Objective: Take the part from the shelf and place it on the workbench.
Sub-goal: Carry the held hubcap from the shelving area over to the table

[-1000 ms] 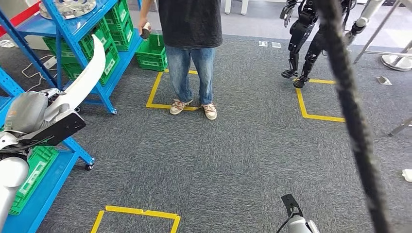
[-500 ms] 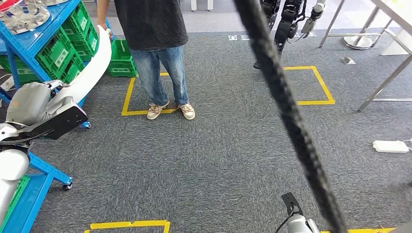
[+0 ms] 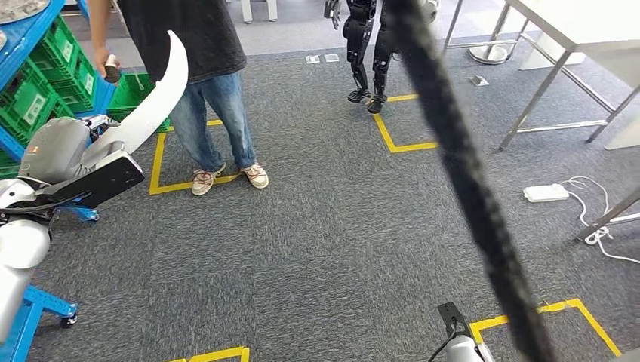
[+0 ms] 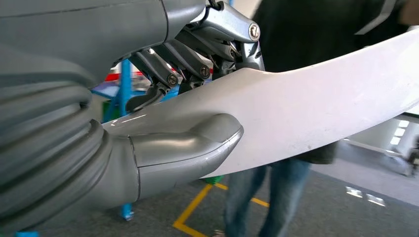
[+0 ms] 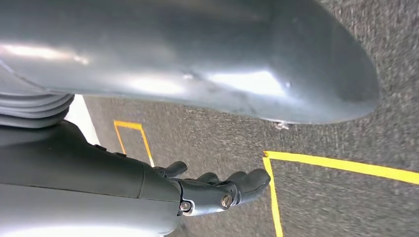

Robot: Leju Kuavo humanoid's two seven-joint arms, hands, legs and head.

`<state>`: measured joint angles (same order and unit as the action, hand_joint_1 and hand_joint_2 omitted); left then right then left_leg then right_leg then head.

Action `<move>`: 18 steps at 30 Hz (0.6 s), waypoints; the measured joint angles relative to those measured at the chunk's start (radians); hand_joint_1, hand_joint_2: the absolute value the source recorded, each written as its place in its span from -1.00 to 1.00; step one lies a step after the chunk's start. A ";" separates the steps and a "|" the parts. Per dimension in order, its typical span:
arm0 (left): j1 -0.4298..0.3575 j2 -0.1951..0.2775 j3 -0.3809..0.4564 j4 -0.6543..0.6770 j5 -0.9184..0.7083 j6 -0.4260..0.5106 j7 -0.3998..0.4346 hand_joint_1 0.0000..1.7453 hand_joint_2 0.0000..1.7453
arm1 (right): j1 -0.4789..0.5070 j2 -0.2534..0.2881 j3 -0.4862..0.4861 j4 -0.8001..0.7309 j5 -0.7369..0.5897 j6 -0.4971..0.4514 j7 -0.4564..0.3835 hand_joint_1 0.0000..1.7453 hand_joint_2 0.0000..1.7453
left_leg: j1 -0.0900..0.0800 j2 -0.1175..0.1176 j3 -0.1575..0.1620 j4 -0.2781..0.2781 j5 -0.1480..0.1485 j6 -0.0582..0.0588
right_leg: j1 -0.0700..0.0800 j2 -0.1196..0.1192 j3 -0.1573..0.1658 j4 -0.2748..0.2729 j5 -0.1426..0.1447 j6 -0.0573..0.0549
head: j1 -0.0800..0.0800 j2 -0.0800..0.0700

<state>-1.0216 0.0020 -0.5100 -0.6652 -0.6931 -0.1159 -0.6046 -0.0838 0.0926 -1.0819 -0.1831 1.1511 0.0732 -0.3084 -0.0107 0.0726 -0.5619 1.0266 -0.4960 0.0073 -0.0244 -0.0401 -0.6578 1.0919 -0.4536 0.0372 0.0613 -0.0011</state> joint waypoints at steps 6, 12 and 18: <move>-0.030 -0.021 -0.002 0.000 0.006 -0.022 -0.003 1.00 1.00 | 0.002 -0.001 0.000 0.000 0.003 0.001 -0.002 -1.00 -1.00 | -0.001 -0.001 -0.014 0.037 -0.034 -0.028 | -0.001 0.026 0.012 -0.047 0.017 -0.037 | -0.002 0.000; -0.039 -0.018 -0.009 0.017 0.020 -0.049 -0.012 1.00 1.00 | 0.000 -0.002 0.000 0.000 0.011 0.006 -0.006 -1.00 -1.00 | 0.006 -0.070 -0.116 0.267 -0.123 -0.035 | -0.002 0.085 0.002 -0.049 0.027 -0.047 | -0.004 0.000; -0.068 -0.028 -0.014 0.027 0.029 -0.072 -0.018 1.00 1.00 | -0.002 -0.002 0.000 0.000 0.018 0.011 -0.005 -1.00 -1.00 | 0.000 -0.132 0.008 0.005 -0.013 -0.015 | -0.008 0.142 -0.010 -0.053 0.046 -0.018 | -0.003 0.000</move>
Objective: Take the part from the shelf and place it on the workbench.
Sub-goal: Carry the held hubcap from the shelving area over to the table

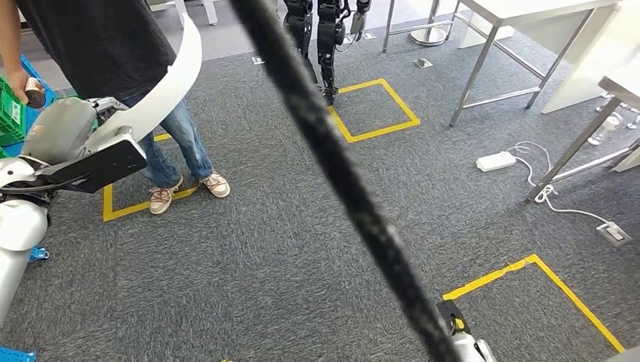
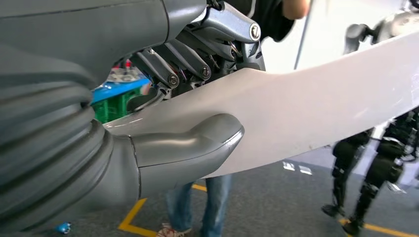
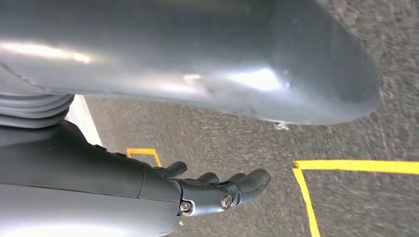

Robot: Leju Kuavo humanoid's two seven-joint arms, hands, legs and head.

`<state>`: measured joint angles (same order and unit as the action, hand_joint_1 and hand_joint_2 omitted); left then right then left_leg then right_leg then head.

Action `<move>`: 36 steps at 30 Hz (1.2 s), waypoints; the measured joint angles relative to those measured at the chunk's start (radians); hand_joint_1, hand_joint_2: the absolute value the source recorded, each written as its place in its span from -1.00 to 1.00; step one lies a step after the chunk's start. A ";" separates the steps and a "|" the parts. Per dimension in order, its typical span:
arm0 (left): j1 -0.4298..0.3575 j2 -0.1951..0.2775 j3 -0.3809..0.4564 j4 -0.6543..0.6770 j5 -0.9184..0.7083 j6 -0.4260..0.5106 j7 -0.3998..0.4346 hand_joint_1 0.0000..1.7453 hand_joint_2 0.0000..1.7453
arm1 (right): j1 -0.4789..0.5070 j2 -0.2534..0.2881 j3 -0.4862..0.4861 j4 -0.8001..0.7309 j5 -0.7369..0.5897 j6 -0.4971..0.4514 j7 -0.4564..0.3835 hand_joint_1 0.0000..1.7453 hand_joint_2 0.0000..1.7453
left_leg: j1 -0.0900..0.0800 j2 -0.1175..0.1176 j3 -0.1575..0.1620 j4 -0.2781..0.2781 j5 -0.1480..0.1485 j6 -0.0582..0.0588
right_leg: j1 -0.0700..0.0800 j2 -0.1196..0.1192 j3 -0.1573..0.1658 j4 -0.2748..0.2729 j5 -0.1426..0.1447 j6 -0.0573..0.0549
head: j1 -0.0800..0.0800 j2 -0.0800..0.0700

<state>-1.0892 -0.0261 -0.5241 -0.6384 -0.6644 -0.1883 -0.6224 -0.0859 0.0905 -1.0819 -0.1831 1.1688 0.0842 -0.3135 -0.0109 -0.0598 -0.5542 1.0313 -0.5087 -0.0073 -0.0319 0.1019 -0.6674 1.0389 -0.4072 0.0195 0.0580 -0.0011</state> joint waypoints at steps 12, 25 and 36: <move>-0.034 -0.024 -0.002 0.039 0.038 -0.079 -0.038 1.00 1.00 | -0.001 -0.003 0.000 0.000 0.001 0.000 0.006 -1.00 -1.00 | -0.003 0.134 -0.011 -0.007 0.017 0.023 | 0.008 -0.131 -0.012 0.095 -0.056 0.025 | 0.007 0.000; -0.044 -0.016 -0.011 0.046 0.035 -0.064 -0.034 1.00 1.00 | 0.002 -0.004 0.000 0.000 -0.008 0.002 0.006 -1.00 -1.00 | 0.001 0.060 -0.124 0.249 -0.095 -0.016 | 0.007 -0.050 0.024 0.004 -0.029 -0.031 | 0.004 0.000; -0.048 -0.002 -0.017 0.038 0.041 -0.052 -0.043 1.00 1.00 | 0.008 -0.001 0.000 0.001 -0.006 0.005 0.004 -1.00 -1.00 | -0.001 0.051 -0.002 -0.034 0.035 0.033 | 0.009 -0.069 -0.054 0.127 -0.087 0.011 | 0.010 0.000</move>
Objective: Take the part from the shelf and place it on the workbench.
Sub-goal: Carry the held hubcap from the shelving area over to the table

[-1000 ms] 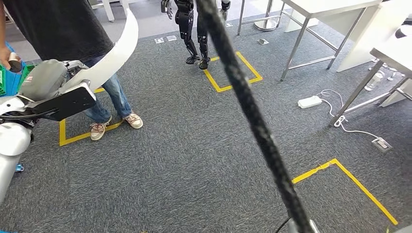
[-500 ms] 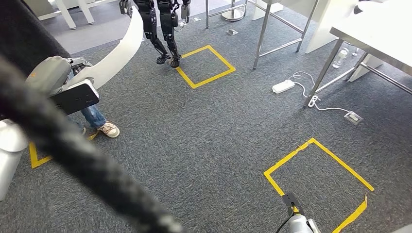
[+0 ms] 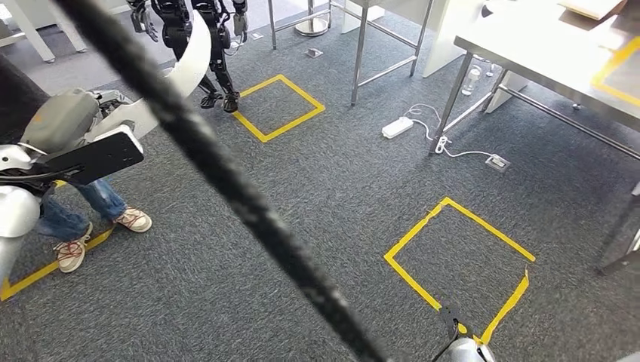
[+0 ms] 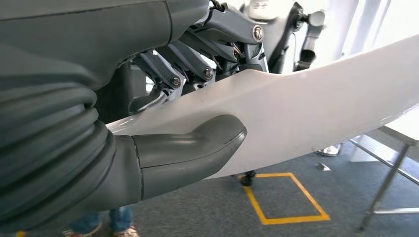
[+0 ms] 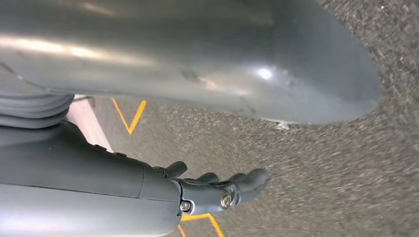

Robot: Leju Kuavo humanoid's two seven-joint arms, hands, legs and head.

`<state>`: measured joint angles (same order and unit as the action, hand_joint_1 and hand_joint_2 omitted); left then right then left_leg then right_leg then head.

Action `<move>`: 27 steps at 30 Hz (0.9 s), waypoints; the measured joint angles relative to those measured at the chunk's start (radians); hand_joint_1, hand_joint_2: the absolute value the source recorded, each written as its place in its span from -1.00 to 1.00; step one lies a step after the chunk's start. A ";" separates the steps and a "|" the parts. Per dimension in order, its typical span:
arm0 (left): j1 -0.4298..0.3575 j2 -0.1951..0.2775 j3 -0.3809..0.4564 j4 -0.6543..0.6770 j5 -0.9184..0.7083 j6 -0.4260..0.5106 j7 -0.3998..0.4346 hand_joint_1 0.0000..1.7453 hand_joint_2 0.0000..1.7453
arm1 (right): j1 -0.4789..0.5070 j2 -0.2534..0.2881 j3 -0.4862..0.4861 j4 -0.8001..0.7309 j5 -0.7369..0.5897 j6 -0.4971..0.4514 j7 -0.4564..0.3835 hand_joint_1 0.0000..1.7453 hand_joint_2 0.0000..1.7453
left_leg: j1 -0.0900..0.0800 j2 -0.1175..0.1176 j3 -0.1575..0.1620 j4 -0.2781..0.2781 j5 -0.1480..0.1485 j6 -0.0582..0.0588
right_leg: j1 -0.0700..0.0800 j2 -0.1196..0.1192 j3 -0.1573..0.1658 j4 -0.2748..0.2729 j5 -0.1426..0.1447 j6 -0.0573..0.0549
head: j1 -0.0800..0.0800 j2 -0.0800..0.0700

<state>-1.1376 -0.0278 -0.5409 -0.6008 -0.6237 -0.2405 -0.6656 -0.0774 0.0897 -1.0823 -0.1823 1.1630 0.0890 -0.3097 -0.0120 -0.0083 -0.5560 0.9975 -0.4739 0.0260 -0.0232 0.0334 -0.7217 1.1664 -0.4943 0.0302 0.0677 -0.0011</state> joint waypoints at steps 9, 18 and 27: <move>0.007 0.001 -0.005 0.004 0.002 0.009 -0.003 1.00 1.00 | -0.001 -0.002 0.000 0.000 0.000 0.000 -0.002 -1.00 -1.00 | -0.006 0.097 -0.011 0.030 -0.022 -0.022 | 0.005 -0.080 0.087 -0.122 0.046 -0.008 | -0.001 0.000; 0.015 0.005 -0.013 0.004 0.004 0.015 0.014 1.00 1.00 | -0.003 -0.002 0.000 0.000 0.005 0.001 0.000 -1.00 -1.00 | 0.004 0.014 -0.137 0.308 -0.154 -0.054 | -0.001 -0.001 0.078 -0.129 0.062 -0.044 | -0.009 0.000; 0.014 0.007 -0.017 -0.001 0.000 0.015 0.014 1.00 1.00 | 0.000 0.003 -0.001 0.001 0.006 0.001 0.001 -1.00 -1.00 | -0.004 -0.035 -0.002 0.017 -0.013 -0.015 | -0.008 0.081 0.061 -0.136 0.086 -0.006 | -0.009 0.000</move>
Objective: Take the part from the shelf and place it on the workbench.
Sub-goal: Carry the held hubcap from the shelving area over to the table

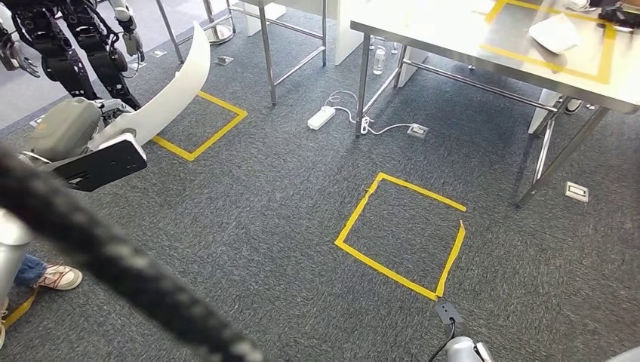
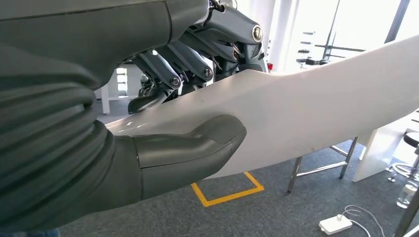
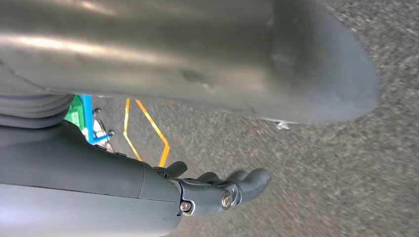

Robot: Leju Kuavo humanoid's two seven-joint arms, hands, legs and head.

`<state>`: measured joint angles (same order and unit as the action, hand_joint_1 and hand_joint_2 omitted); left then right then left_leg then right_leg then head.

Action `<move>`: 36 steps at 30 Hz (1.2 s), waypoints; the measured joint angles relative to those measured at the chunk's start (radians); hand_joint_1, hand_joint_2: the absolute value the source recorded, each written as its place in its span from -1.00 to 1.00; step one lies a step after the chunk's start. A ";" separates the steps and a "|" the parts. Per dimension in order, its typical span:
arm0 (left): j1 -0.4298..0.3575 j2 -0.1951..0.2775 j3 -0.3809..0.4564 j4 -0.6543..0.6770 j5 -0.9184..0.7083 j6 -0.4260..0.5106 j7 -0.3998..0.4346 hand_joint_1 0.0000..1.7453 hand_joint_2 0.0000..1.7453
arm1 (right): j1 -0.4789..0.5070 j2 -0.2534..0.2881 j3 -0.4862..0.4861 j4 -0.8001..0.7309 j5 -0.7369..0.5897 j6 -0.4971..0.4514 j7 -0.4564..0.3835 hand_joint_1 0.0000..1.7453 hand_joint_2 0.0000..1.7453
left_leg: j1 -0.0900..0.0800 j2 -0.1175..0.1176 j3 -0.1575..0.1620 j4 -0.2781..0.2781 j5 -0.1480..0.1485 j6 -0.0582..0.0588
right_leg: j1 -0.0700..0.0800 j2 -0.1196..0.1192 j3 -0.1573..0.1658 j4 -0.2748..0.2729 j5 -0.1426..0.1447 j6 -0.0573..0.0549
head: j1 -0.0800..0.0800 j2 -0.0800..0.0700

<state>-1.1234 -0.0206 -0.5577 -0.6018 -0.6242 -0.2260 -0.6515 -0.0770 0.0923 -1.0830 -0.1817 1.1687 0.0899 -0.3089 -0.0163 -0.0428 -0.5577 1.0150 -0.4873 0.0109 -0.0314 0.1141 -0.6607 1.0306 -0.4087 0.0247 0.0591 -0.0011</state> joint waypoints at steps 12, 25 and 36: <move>-0.010 -0.003 -0.007 -0.002 -0.001 -0.036 0.000 1.00 1.00 | 0.000 -0.002 -0.001 0.000 0.001 -0.001 -0.001 -1.00 -1.00 | -0.001 0.132 -0.009 0.008 -0.004 -0.002 | 0.009 -0.167 0.034 0.013 -0.040 0.005 | 0.006 0.000; -0.022 -0.005 -0.023 0.006 -0.001 -0.044 0.008 1.00 1.00 | -0.003 -0.002 -0.002 0.000 0.002 -0.001 -0.001 -1.00 -1.00 | 0.013 0.016 -0.074 0.141 -0.040 -0.027 | 0.000 -0.039 0.029 0.004 -0.029 -0.029 | 0.001 0.000; -0.025 -0.007 -0.026 0.005 -0.001 -0.042 0.003 1.00 1.00 | -0.002 -0.003 -0.004 0.000 0.003 0.000 -0.002 -1.00 -1.00 | 0.008 0.060 -0.016 -0.004 0.017 0.018 | 0.007 -0.104 -0.103 0.248 -0.140 0.014 | 0.009 0.000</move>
<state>-1.1489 -0.0276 -0.5841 -0.5967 -0.6249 -0.2678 -0.6484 -0.0793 0.0896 -1.0868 -0.1816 1.1719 0.0902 -0.3112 -0.0083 0.0173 -0.5741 1.0105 -0.4703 0.0286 -0.0247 0.0102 -0.7641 1.2783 -0.5488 0.0389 0.0680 -0.0011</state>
